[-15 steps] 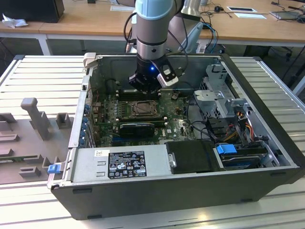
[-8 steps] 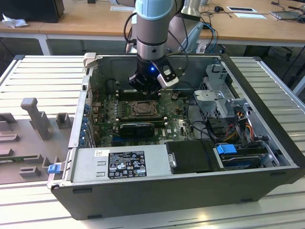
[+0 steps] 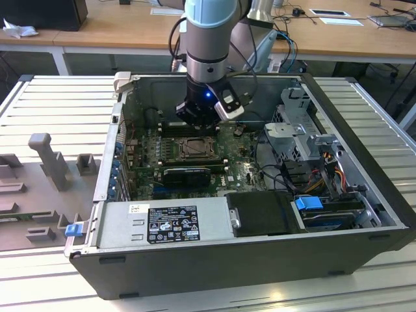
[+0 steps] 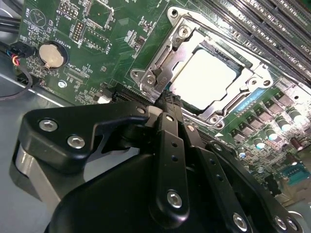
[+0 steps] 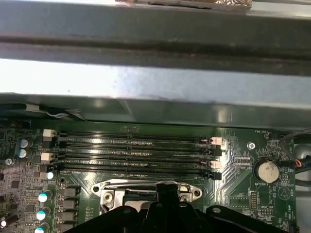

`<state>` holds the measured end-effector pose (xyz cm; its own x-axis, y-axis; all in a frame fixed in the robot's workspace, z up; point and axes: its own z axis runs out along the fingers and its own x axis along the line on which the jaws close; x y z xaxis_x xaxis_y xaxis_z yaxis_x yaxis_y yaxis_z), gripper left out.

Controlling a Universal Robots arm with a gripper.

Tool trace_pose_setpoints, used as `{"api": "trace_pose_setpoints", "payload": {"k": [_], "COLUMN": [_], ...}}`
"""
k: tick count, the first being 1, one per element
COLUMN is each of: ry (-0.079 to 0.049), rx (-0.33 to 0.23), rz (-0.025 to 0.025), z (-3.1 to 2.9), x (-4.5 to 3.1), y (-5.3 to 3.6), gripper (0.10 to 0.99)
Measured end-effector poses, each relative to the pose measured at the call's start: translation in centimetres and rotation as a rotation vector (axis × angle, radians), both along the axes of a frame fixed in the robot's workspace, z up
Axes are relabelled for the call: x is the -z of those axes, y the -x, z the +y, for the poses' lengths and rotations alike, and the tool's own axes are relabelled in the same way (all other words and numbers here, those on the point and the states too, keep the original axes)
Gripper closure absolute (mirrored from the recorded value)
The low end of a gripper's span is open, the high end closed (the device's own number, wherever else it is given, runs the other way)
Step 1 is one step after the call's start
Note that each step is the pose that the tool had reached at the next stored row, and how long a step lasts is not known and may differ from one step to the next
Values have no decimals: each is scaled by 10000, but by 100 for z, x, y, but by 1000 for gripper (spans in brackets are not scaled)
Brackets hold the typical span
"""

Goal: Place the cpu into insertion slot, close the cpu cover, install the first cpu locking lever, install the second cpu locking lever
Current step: 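Install the second cpu locking lever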

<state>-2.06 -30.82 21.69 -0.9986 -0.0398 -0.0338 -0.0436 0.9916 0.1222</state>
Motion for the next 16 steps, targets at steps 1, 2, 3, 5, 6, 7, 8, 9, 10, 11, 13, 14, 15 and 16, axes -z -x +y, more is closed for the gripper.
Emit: {"api": "trace_pose_setpoints", "payload": {"k": [1, 2, 3, 5, 6, 7, 8, 9, 10, 11, 13, 14, 15, 16], "ry": [3, 4, 14, 11, 12, 15, 15, 15, 16, 14, 16, 16, 15, 15], "rx": [6, 5, 3, 4, 5, 6, 5, 5, 4, 4, 7, 5, 3, 5], "rz": [1, 1, 1, -1, -1, 0, 0, 0, 1, 0, 0, 0, 0, 0], "z": [-3, -4, -3, -5, -10, -20, -47, -69, -102, -111, -117, -117, -118, -118], "x": [-5, -20, -45, -53, -53, -54, -53, -53, -53, -55, -84, -111, -132, -167], "y": [0, 0, -1, 0, 0, 0, 0, 0, 0, 0, 3, 6, 7, 10], "gripper": [980, 980, 980, 980, 980, 980, 980, 980, 980, 980, 980, 980, 980, 980]}}
